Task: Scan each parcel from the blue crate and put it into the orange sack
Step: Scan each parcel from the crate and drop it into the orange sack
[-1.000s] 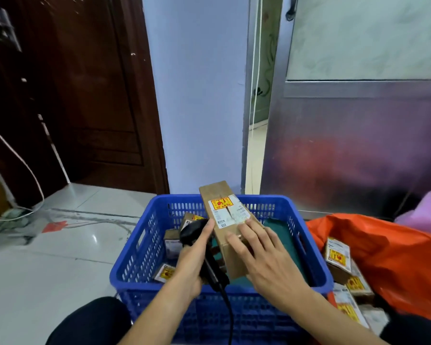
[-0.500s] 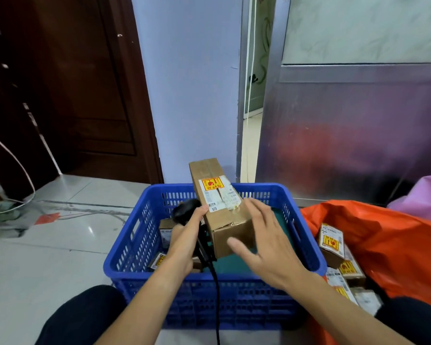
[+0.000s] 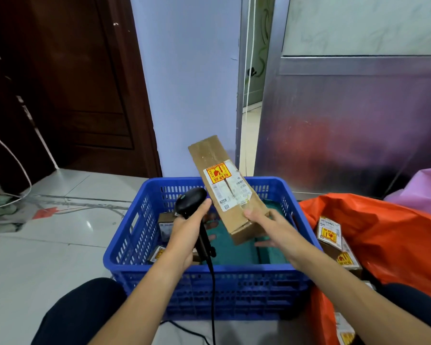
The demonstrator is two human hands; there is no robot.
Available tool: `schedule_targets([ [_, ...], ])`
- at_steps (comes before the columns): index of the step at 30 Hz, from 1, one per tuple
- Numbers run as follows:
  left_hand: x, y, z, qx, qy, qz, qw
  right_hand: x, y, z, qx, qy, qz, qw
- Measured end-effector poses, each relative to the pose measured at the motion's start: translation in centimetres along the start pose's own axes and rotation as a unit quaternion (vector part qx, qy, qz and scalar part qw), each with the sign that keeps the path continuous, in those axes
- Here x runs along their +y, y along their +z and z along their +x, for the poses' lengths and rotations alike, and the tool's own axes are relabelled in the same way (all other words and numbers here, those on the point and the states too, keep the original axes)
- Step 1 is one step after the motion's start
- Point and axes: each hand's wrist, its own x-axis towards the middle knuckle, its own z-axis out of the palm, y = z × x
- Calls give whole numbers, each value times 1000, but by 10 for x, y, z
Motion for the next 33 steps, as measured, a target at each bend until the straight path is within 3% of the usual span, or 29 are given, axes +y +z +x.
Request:
schedule_targets([
  [5, 6, -19, 13, 20, 16, 17, 1000, -15, -28, 5, 149, -71, 15, 986],
  [8, 12, -29, 15, 17, 53, 52, 997, -23, -36, -2, 178, -109, 14, 978],
  [15, 16, -29, 3, -86, 126, 177, 972, -24, -24, -12, 138, -191, -105, 966],
  [22, 19, -13, 5, -192, 145, 211, 948, -31, -13, -14, 69, -243, -148, 956],
  [28, 25, -12, 19, -237, 134, 237, 933, -35, 5, -20, 31, -288, -200, 936],
  [33, 28, -8, 28, -245, 131, 218, 935, -38, 6, -14, 47, -315, -212, 924],
])
